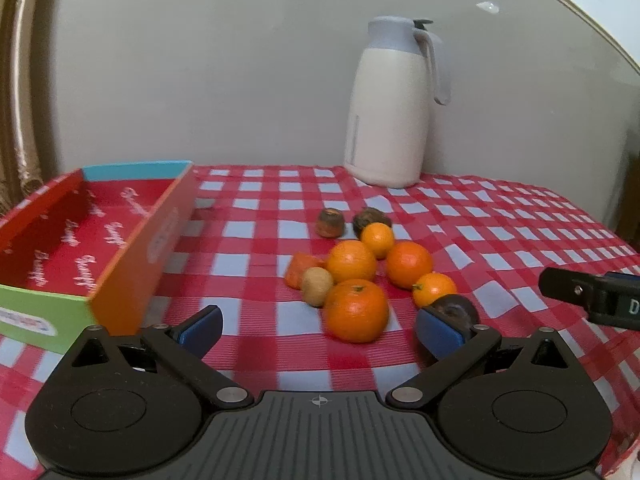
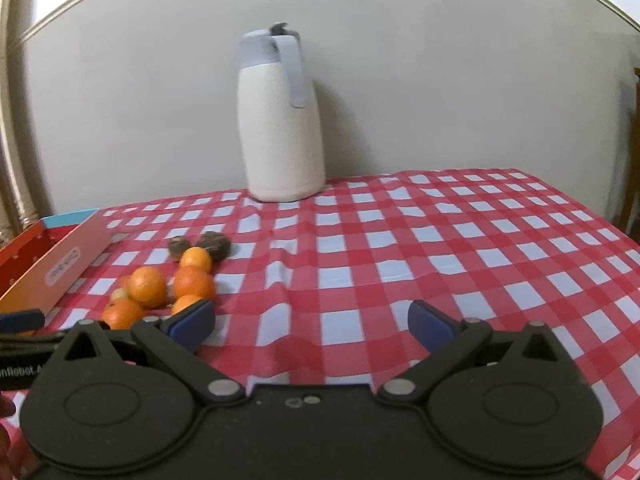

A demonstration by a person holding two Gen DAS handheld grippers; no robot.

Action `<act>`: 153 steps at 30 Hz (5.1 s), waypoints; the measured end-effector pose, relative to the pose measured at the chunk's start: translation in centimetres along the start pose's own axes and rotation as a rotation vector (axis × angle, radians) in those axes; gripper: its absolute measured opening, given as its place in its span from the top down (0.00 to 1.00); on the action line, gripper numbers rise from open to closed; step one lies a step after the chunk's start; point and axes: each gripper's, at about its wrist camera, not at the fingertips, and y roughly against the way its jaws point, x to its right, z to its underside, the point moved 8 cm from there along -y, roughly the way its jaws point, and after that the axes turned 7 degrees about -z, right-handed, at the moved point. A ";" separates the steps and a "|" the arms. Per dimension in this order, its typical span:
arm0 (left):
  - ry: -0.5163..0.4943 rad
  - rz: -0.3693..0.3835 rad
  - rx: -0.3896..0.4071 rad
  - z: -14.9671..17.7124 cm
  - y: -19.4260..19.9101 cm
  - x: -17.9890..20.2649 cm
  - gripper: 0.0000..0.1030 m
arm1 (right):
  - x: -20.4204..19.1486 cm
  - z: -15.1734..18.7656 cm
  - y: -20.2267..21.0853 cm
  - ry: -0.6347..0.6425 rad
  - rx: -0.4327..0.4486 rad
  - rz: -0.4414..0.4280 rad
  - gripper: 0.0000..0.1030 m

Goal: Organize fruits
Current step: 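Grasp the large orange with the left gripper, then carry the orange into the Cloth book box and open the left gripper, then move the right gripper to the dark brown fruit and grasp it, then carry the dark brown fruit into the box and open the right gripper, then move both grippers back toward the fruit cluster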

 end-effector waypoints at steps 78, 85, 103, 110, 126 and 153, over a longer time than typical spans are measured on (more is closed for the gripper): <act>0.126 -0.281 0.075 -1.6 4.7 -17.8 0.00 | -8.7 0.7 -2.1 0.203 -0.023 -0.104 0.03; 0.131 -0.267 0.074 -1.6 4.6 -17.8 0.00 | -10.1 1.8 -3.2 0.223 -0.092 -0.114 0.20; 0.164 -0.267 0.084 -1.7 5.2 -19.3 0.00 | -10.7 3.1 -4.9 0.187 -0.186 -0.101 0.58; 0.179 -0.275 0.091 -1.5 5.6 -20.6 0.00 | -11.6 1.9 -4.3 0.174 -0.133 -0.116 0.58; 0.223 -0.381 0.076 0.2 7.2 -27.4 0.00 | -23.2 -1.5 -4.8 0.199 -0.010 -0.342 0.58; 0.248 -0.373 0.088 0.3 7.2 -28.5 0.00 | -26.7 -2.1 -5.0 0.236 0.091 -0.342 0.22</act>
